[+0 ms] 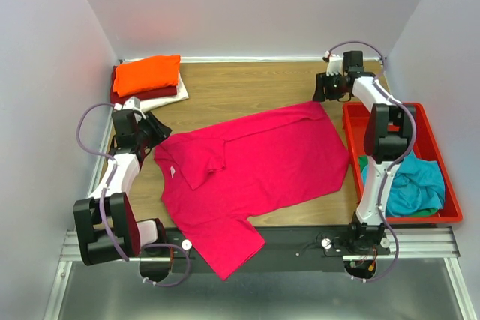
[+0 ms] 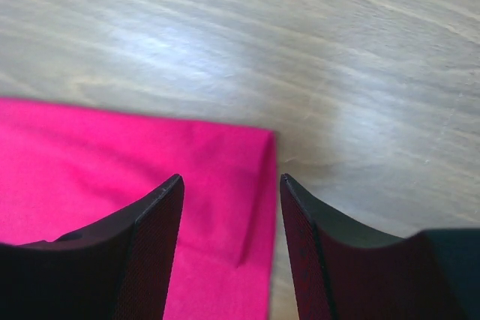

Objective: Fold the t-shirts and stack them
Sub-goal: Fold the tshirt

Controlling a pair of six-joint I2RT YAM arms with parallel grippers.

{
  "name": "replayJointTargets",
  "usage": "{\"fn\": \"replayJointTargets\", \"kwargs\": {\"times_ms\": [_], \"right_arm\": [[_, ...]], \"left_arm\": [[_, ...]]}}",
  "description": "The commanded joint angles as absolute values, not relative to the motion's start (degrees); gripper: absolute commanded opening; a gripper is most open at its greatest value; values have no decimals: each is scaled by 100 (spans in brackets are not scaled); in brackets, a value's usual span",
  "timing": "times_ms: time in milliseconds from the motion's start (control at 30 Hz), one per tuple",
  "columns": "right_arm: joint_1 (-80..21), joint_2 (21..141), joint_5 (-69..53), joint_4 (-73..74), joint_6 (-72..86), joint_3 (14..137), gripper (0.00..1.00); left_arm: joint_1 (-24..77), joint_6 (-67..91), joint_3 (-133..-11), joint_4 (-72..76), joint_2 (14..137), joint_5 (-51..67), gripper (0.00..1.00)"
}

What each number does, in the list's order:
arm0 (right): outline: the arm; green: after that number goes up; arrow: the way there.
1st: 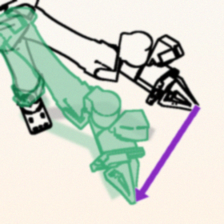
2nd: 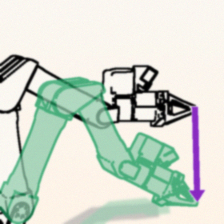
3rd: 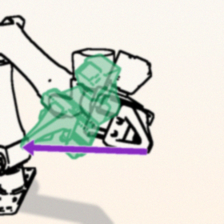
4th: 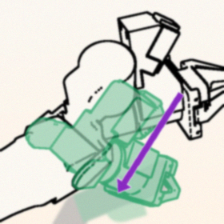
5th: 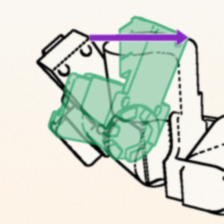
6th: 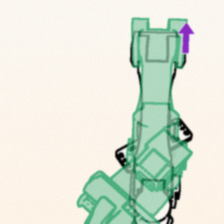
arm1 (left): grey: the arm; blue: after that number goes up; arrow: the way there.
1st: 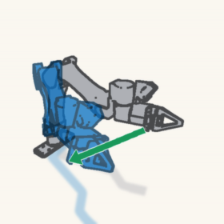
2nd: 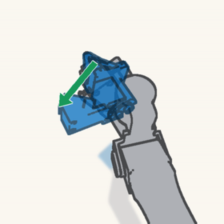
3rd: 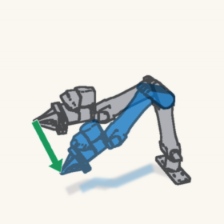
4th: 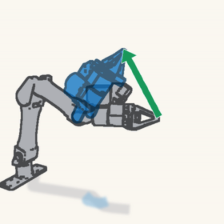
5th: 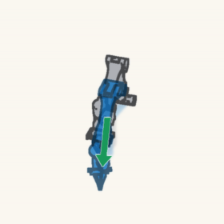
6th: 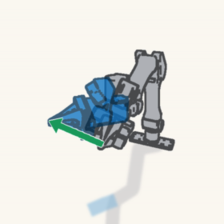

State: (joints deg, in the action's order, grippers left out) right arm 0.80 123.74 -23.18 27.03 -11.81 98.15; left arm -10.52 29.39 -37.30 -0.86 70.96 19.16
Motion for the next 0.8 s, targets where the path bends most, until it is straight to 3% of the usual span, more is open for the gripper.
{"fn": "replayJointTargets", "kwargs": {"times_ms": [0,200,433,667,767], "right_arm": [[44,12778,-1784,3120,-1160,10177,58],[9,13122,-1916,3199,-1160,10292,50],[18,13210,-1907,3217,-1169,10423,28],[17,13245,-1846,3226,-1160,10678,28],[9,13219,-1863,3234,-1169,10696,35]], "left_arm": [[-1151,2857,-3682,141,7111,2092,50],[-1169,2786,-3709,114,7110,2083,49],[-1169,2804,-3700,123,7259,2083,48],[-1169,2830,-3718,123,7585,2171,45],[-1169,2821,-3718,106,7568,2136,44]]}}
